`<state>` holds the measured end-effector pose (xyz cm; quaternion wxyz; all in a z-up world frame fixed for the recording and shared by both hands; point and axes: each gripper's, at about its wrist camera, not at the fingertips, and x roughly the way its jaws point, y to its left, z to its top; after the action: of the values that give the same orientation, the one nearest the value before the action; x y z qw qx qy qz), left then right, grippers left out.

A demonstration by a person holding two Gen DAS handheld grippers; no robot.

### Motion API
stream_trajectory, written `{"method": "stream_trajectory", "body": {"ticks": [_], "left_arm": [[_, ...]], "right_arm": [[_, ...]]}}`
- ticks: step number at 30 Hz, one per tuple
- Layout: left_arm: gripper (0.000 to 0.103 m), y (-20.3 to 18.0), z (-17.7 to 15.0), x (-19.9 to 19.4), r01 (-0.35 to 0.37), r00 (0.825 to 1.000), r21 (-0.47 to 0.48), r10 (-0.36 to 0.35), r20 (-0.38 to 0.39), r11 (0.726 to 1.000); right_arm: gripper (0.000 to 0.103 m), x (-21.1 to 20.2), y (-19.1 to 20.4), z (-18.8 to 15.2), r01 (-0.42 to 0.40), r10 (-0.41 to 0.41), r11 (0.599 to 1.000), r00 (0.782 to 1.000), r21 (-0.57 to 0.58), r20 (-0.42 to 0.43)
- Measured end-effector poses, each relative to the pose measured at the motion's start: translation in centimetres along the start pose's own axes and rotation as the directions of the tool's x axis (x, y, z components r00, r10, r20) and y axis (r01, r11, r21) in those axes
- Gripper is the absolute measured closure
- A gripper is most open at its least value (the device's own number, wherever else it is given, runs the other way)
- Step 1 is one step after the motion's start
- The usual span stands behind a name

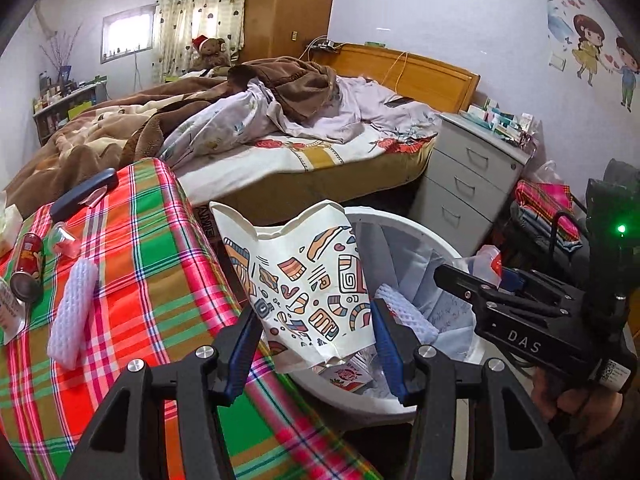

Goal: Collect trash
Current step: 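Open the right tool to drop the cup while the left tool drops the paper bag into the bin, then move both tools back over the bed toward the yogurt cup and foam net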

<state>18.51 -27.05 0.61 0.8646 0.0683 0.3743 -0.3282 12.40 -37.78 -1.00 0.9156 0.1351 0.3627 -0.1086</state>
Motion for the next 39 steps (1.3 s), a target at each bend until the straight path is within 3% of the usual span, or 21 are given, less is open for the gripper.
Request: {"method": "stream_trajectory", "body": {"ticks": [9, 11, 14, 18, 39], "left_arm": [[0.047, -0.2, 0.4, 1.9, 0.028, 0.999, -0.008, -0.028, -0.023, 1.0], [0.04, -0.2, 0.4, 2.1, 0.024, 0.999, -0.009, -0.024, -0.023, 1.0], [0.038, -0.1, 0.4, 2.1, 0.028, 0.999, -0.015, -0.028, -0.022, 1.0], [0.038, 0.1, 0.4, 1.7, 0.016, 1.0, -0.014, -0.016, -0.013, 1.0], [0.038, 2.5, -1.4, -3.6, -0.049, 0.997, -0.055, 0.052, 0.055, 0.997]], "right_arm": [[0.048, 1.5, -1.0, -0.3, 0.018, -0.018, 1.0, 0.998, -0.012, -0.053], [0.048, 1.5, -1.0, -0.5, 0.017, -0.017, 1.0, 0.998, -0.011, -0.057], [0.038, 1.5, -1.1, -0.5, 0.028, -0.028, 1.0, 0.998, -0.002, -0.054], [0.037, 1.2, -1.0, -0.5, 0.025, -0.024, 1.0, 0.999, 0.008, -0.045], [0.037, -0.8, 1.6, -0.3, 0.0, 0.0, 1.0, 1.0, -0.008, 0.017]]}}
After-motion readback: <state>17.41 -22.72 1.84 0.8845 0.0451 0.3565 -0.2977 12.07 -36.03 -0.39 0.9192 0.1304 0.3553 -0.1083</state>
